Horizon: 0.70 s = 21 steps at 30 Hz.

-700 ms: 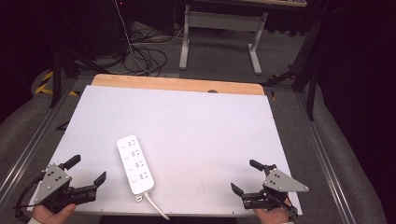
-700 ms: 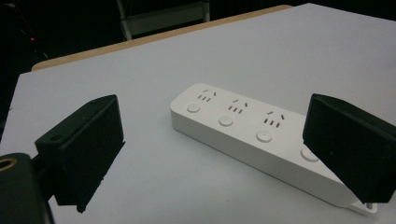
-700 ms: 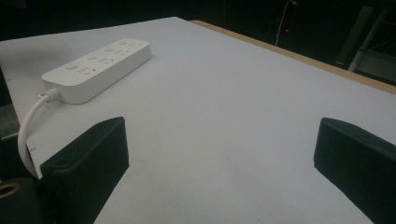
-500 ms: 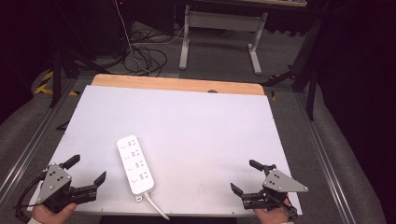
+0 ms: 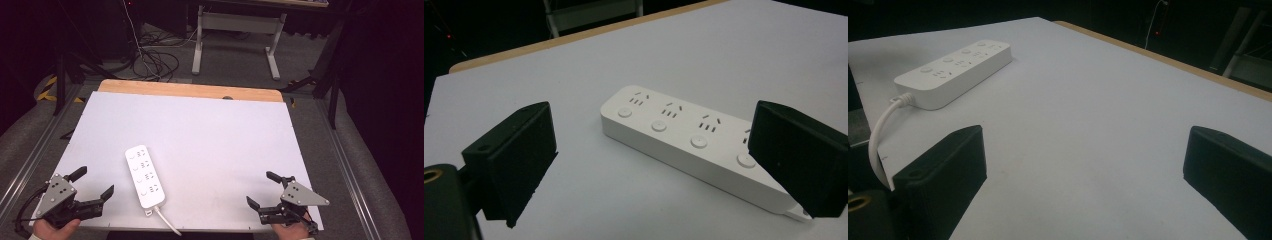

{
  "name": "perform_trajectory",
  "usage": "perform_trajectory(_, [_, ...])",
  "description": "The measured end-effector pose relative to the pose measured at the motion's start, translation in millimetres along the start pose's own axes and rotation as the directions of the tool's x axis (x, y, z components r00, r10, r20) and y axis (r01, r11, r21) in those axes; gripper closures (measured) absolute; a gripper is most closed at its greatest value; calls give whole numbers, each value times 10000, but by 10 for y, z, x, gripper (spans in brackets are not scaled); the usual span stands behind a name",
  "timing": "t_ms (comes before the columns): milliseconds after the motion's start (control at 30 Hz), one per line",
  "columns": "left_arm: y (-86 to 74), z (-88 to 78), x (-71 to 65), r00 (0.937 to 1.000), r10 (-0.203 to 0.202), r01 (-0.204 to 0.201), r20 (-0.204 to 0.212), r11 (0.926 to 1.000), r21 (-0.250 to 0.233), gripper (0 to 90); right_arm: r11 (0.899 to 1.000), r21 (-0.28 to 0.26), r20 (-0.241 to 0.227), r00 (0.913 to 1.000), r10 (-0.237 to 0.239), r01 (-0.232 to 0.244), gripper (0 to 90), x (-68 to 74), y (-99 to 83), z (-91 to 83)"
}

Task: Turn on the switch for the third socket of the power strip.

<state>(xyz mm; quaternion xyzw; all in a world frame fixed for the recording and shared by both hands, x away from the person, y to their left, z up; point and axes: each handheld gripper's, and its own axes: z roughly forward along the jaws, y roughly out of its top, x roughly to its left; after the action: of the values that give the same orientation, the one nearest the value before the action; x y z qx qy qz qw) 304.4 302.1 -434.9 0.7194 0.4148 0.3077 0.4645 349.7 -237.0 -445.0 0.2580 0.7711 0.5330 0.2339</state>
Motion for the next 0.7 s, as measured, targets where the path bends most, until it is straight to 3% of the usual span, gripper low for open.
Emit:
perform_trajectory(300, [26,-6,-19,9985,468,-464,-269,9988,139,90,10000,24,-22,10000,46,-46,43,3,0,0])
perform_trajectory(467, [90,1,-11,9993,375,-374,-74,9991,218,99,10000,-4,-86,9999,79,-79,46,6,4,-1])
perform_trajectory(700, [242,67,-1,9996,-58,46,285,9990,442,98,10000,55,-132,9999,75,-74,47,11,5,7])
